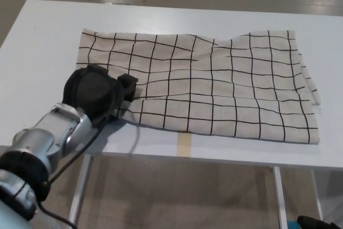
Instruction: Use the left hand to fold a white towel with checkered patterns in half.
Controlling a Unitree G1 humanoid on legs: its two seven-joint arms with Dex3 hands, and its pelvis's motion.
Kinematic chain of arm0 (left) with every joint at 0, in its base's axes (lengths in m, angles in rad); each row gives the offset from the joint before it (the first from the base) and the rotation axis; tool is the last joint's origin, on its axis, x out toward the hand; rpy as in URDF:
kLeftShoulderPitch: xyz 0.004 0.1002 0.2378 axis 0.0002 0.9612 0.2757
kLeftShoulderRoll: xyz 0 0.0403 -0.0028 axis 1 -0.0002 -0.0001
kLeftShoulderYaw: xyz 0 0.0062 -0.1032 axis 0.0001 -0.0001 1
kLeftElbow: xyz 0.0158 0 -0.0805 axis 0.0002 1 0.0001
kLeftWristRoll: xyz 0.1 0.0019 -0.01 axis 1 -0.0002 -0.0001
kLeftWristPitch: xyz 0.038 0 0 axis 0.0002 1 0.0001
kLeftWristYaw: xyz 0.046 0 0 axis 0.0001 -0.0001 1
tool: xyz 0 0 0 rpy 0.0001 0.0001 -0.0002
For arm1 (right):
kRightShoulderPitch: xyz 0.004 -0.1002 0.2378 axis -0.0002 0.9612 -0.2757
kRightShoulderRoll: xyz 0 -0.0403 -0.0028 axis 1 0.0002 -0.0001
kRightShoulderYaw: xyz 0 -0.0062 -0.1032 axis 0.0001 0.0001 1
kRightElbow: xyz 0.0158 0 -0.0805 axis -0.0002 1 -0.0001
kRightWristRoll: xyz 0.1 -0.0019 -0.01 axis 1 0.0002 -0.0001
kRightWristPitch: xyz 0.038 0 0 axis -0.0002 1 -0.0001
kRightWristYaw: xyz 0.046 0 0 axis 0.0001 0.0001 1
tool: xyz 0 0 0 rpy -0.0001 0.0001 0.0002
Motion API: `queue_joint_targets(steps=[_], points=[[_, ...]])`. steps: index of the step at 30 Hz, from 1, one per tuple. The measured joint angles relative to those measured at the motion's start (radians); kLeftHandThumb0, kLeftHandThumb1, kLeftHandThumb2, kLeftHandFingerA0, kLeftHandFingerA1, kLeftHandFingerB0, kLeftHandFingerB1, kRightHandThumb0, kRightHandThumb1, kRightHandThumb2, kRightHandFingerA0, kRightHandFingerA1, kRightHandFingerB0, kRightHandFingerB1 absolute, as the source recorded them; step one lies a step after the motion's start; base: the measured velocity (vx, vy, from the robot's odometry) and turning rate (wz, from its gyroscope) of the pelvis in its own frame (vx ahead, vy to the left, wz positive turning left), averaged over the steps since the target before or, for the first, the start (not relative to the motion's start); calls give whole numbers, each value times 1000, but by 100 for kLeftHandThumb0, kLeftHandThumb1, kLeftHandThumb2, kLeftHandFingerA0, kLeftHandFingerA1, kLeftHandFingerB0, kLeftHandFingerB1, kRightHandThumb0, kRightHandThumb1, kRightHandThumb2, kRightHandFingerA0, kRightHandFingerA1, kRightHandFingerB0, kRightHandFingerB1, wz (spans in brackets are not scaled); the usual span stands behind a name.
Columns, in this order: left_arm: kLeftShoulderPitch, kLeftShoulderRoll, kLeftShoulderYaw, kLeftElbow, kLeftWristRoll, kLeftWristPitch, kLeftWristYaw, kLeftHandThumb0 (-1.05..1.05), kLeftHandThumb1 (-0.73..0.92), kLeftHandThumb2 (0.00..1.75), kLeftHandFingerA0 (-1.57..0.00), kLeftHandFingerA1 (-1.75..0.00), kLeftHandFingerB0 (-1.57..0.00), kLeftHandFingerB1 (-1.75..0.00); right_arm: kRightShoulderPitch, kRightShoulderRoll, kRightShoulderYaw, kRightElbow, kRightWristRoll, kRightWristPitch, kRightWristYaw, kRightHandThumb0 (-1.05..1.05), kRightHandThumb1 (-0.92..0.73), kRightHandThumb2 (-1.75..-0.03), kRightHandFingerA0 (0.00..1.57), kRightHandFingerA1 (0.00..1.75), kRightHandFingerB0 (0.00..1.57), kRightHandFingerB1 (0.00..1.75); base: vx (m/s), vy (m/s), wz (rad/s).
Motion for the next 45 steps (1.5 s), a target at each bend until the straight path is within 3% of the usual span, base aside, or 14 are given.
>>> queue_joint_targets(steps=[6, 11, 29, 30, 31, 32, 43, 45], points=[[-51, -10, -27, 85, 5, 41, -17, -20, 62, 54, -72, -175, -56, -164, -8, 5, 1, -9, 1, -1, 3, -32, -54, -56, 51, 58, 62, 56, 0, 0, 0], [-83, 13, -33, 129, 3, 40, -35, -16, 62, 56, -73, -175, -52, -173, -21, 2, -1, 11, 6, -18, 20, -32, -54, -56, 52, 58, 63, 55, 0, 0, 0], [-193, 166, 28, 105, -25, -29, 20, -19, 68, 57, -80, -175, -59, -175, -22, -3, -11, 37, 7, -49, 52, -33, -54, -56, 51, 59, 62, 56, 0, 0, 0], [-204, 173, 21, 93, -20, -39, 37, -25, 76, 56, -67, -175, -48, -175, -22, -3, -11, 37, 6, -49, 51, -34, -54, -56, 51, 59, 62, 57, 0, 0, 0], [-204, 173, 21, 93, -20, -39, 37, -25, 76, 56, -67, -175, -48, -175, -22, -3, -11, 37, 6, -49, 51, -34, -54, -56, 51, 59, 62, 57, 0, 0, 0], [-225, 182, 7, 79, -9, -53, 65, -20, 67, 56, -80, -175, -62, -175, -23, -3, -11, 35, 3, -49, 48, -33, -54, -56, 51, 59, 62, 56, 0, 0, 0], [-368, 147, -93, 16, 70, -99, 132, -24, 62, 55, -81, -175, -63, -175, -23, 0, -7, 21, 2, -45, 44, -34, -54, -57, 51, 58, 63, 56, 0, 0, 0], [-388, 122, -106, 2, 80, -108, 135, -27, 55, 57, -84, -175, -72, -166, -23, 0, -5, 16, 2, -45, 44, -33, -54, -57, 50, 57, 64, 56, 0, 0, 0]])
